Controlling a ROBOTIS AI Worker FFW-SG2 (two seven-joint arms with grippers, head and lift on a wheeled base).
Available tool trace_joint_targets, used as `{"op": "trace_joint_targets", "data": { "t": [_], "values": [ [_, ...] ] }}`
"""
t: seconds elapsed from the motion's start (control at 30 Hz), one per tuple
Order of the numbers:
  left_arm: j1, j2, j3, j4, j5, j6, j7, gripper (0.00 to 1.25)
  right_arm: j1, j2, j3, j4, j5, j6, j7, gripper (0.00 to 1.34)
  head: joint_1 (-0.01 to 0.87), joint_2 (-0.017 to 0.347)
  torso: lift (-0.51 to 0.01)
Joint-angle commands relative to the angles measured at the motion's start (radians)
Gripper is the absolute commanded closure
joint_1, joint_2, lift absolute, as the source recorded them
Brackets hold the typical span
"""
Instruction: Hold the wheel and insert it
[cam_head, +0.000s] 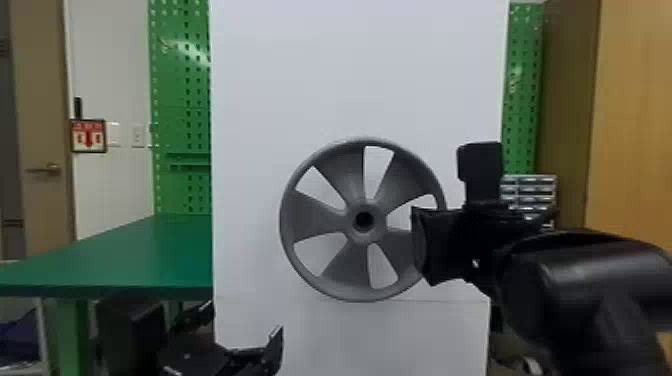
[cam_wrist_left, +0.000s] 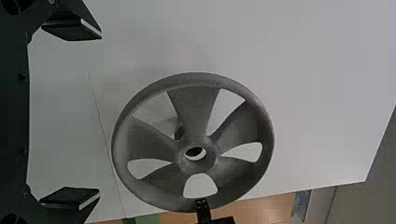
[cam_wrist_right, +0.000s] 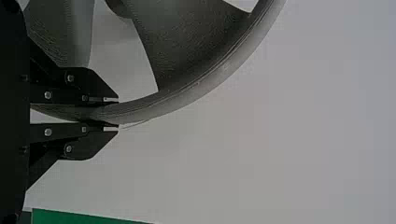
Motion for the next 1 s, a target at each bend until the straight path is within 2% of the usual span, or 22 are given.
{"op": "trace_joint_targets", "data": {
  "t": [0.0, 0.97],
  "values": [
    [0.000, 0.000, 0.000, 0.000, 0.000, 0.000, 0.000, 0.10, -0.002, 0.001, -0.002, 0.013, 0.000, -0.007, 0.000, 1.18, 0.097, 0.015, -0.442],
    [-0.002, 0.000, -0.005, 0.002, 0.000, -0.003, 0.000, 0.10, -0.007, 0.001, -0.045, 0.042, -0.006, -0.037, 0.000, 1.18, 0.097, 0.015, -0.442]
  ]
}}
